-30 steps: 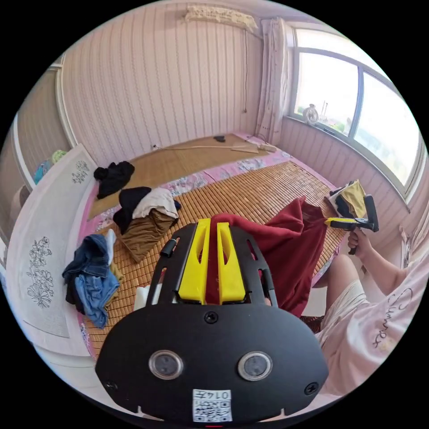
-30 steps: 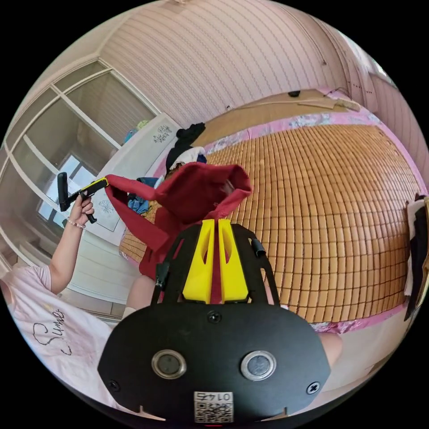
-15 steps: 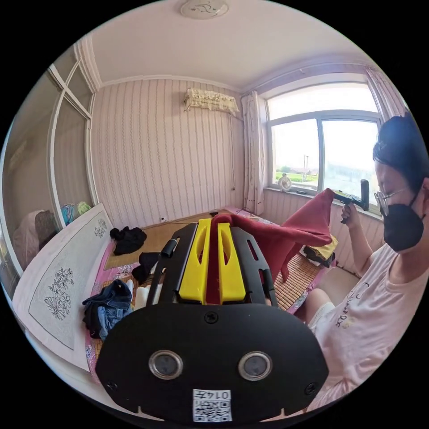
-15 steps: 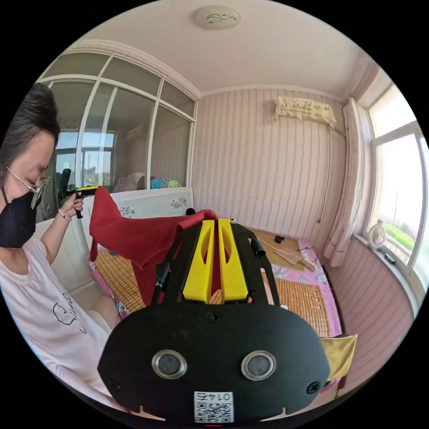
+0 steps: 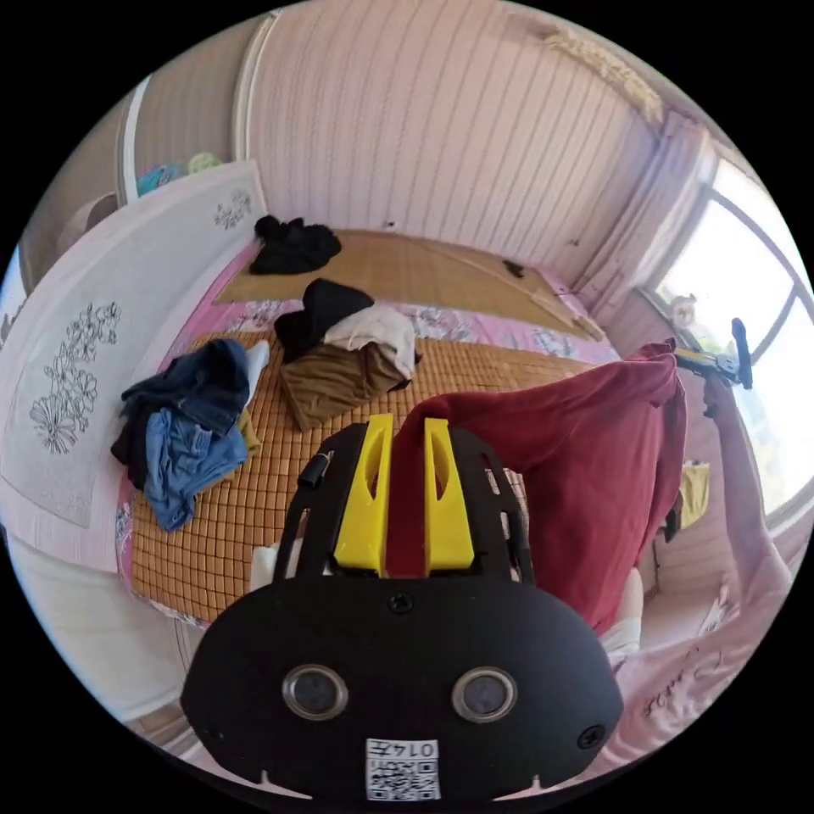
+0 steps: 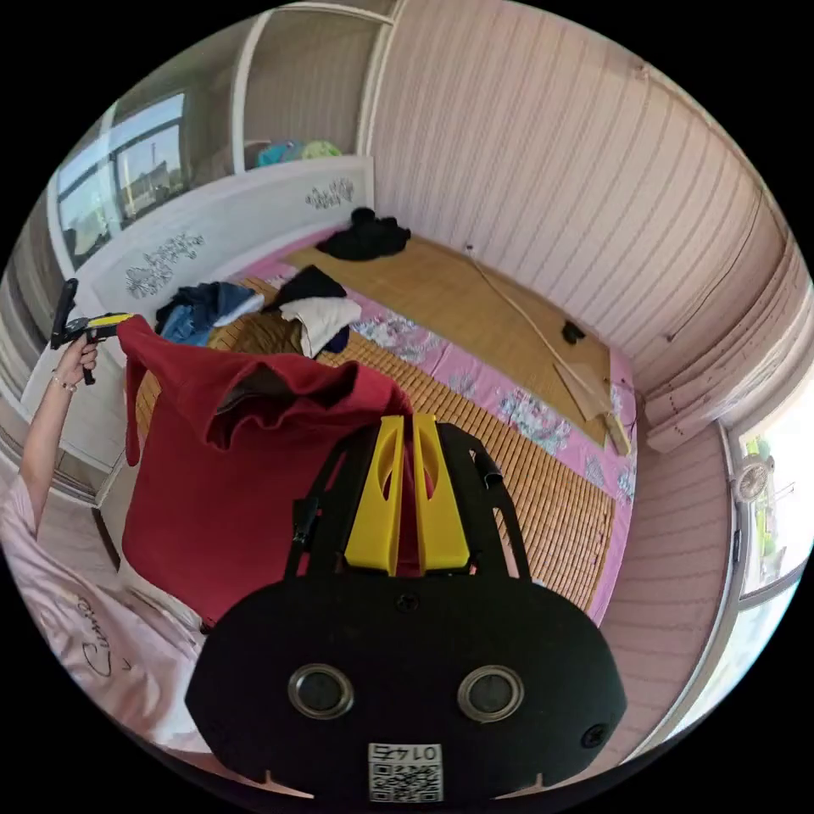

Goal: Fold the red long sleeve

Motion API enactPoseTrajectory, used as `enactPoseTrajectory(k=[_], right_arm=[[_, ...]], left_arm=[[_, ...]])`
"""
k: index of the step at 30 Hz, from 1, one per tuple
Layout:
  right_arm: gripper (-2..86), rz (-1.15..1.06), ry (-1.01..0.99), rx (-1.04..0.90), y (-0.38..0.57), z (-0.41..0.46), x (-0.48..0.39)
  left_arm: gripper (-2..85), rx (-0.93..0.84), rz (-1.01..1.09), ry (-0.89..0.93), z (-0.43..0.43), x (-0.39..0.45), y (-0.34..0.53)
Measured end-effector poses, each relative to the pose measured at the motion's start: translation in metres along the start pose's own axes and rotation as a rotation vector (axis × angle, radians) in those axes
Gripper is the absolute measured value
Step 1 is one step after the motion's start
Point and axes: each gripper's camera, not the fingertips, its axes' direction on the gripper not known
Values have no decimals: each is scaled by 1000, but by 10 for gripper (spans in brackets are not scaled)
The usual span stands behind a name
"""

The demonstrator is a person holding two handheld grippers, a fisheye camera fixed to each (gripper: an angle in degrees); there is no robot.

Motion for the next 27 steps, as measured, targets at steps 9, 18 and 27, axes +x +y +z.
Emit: enactPoseTrajectory(k=[9, 18, 27], right_arm=[[51, 2, -207, -151, 62, 226, -53], [126, 314, -352, -320, 216, 292, -75], [21, 218, -317, -404, 199, 339, -45]], left_arm=[[70, -312, 134, 83, 161, 14, 72], [119, -609, 195, 86, 213, 30, 158], [8, -624, 394, 150, 199, 61, 176]])
